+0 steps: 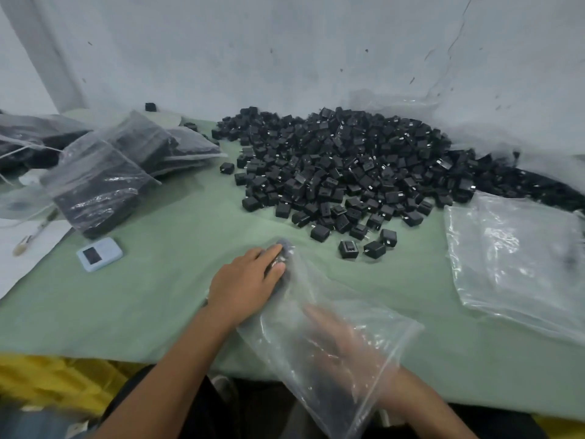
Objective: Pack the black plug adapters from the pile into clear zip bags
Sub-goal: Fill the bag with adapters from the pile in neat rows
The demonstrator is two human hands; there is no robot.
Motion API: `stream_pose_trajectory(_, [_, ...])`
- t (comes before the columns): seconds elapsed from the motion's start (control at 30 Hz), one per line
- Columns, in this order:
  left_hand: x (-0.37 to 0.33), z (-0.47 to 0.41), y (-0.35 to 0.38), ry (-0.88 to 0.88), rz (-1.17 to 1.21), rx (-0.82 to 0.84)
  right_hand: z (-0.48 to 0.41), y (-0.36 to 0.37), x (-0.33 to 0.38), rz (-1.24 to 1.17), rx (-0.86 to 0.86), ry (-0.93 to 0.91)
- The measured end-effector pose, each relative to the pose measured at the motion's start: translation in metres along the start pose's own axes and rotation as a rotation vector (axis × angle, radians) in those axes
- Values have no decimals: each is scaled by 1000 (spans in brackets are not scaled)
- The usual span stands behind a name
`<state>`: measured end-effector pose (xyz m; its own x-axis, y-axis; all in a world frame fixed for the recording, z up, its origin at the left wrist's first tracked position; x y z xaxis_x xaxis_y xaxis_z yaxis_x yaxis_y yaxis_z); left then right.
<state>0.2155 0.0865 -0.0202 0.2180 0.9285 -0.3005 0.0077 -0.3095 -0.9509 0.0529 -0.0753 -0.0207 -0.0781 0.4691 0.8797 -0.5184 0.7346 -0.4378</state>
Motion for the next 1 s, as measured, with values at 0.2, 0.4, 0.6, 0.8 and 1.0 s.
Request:
stream_pose_trajectory(0.2, [3, -2, 3, 6, 11, -51, 87, -102, 28, 26, 75, 44])
stream_pose_trajectory(0.4, [4, -3, 4, 20, 6, -53, -80, -179, 25, 545, -325, 43])
stream_pose_trajectory(0.6, [3, -3, 4, 24, -3, -62, -149, -168, -31, 900, -251, 229])
stream_pose_trajectory(0.8, [4, -2, 4, 16, -1, -56, -34, -202, -17, -80, -611, 53])
stream_pose_trajectory(1.0, [6, -4, 7, -2, -1, -27, 127, -114, -68, -975, -521, -86])
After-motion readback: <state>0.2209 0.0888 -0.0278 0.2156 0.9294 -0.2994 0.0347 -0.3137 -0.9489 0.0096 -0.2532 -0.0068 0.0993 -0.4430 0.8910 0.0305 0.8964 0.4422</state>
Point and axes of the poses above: each hand's wrist, its own z-axis away from the middle knuckle, its own y-axis out of the palm, x = y × z, the point moved 9 cm from there along -z, towards the middle knuckle, and after that the axes turned 3 degrees about -z, right-handed, at the moved point
